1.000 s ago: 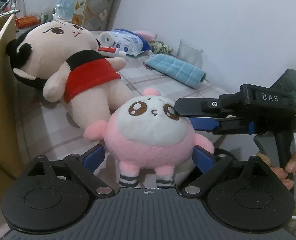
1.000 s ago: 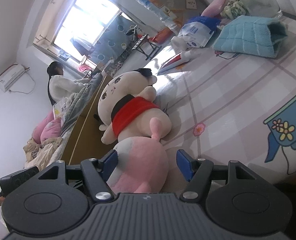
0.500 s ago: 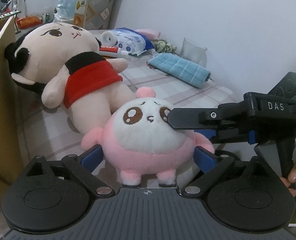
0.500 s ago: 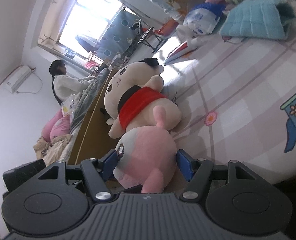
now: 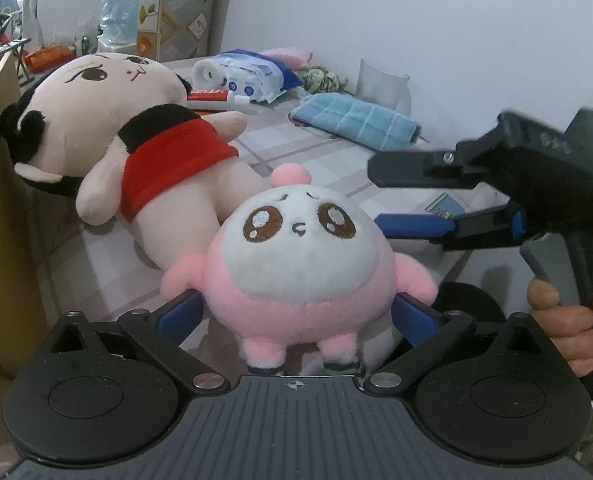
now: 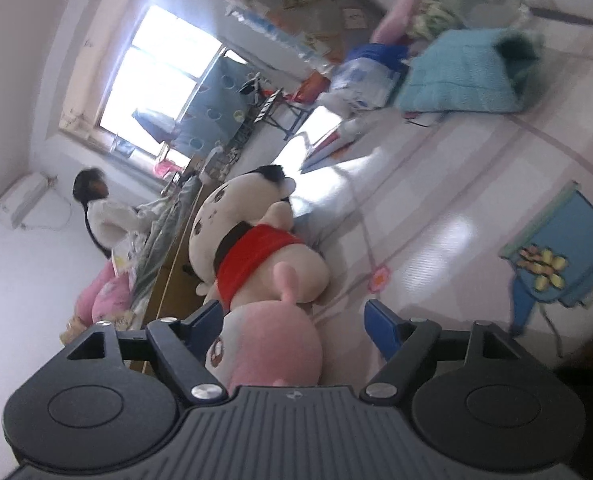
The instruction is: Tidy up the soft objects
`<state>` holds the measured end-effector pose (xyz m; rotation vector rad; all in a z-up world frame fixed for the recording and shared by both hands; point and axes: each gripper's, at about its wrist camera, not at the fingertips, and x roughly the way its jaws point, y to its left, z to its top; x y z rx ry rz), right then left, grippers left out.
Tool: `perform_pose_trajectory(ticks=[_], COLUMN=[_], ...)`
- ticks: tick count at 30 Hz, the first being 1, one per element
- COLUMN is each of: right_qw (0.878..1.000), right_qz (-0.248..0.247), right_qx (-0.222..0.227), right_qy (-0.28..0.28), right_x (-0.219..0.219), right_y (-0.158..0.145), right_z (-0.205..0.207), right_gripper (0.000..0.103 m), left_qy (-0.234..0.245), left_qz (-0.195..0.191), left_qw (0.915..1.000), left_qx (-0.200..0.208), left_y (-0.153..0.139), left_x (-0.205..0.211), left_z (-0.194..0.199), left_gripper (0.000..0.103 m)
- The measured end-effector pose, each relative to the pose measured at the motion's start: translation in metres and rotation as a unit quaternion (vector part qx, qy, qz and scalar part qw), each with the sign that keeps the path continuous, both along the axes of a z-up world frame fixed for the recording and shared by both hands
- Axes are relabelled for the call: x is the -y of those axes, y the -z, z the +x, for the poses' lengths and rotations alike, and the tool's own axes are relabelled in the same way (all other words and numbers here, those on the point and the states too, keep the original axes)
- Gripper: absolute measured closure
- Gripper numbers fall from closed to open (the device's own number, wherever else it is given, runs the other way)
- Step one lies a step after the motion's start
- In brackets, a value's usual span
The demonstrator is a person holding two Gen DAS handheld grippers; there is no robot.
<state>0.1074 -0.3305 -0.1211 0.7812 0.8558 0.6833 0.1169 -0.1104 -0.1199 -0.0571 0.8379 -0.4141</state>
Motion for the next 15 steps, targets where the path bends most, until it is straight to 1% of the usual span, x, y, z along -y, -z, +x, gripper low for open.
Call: perform_pose_trajectory(ticks=[5, 6, 7, 11, 15], right_qw=[0.999, 0.999, 0.998, 0.997, 0.997], right_qz=[-0.009, -0.008, -0.005, -0.019, -0.001], right_qx=[0.004, 0.005, 0.005, 0.015, 0.025], right_qy=[-0.036, -0.048, -0.058, -0.069, -0.073], right_x=[-0.024, -0.029, -0.035, -0.043, -0.034], right_y=[-0.003, -0.004, -0.003, -0.009, -0.021], right_z=[0.007, 0.008, 0.009, 0.005, -0.010], right_gripper=[0.039, 0.039, 0.039, 0.038, 0.038], left_qy=[-0.004, -0.006, -0.010, -0.019, -0.014], left_qz=[0.014, 0.015, 0.014, -0.003, -0.015], left_qw=[0.9999, 0.9998, 0.9998, 0.9996, 0.9997], left_qx=[-0.007, -0.010, -0.013, -0.018, -0.012], left_y=[0.005, 0.006, 0.008, 0.008, -0.004], left_x=[0.008, 0.009, 0.009, 0.006, 0.003], left_z=[0.005, 0.006, 0.007, 0.008, -0.006], left_gripper=[0.001, 0.002, 0.006, 0.010, 0.012])
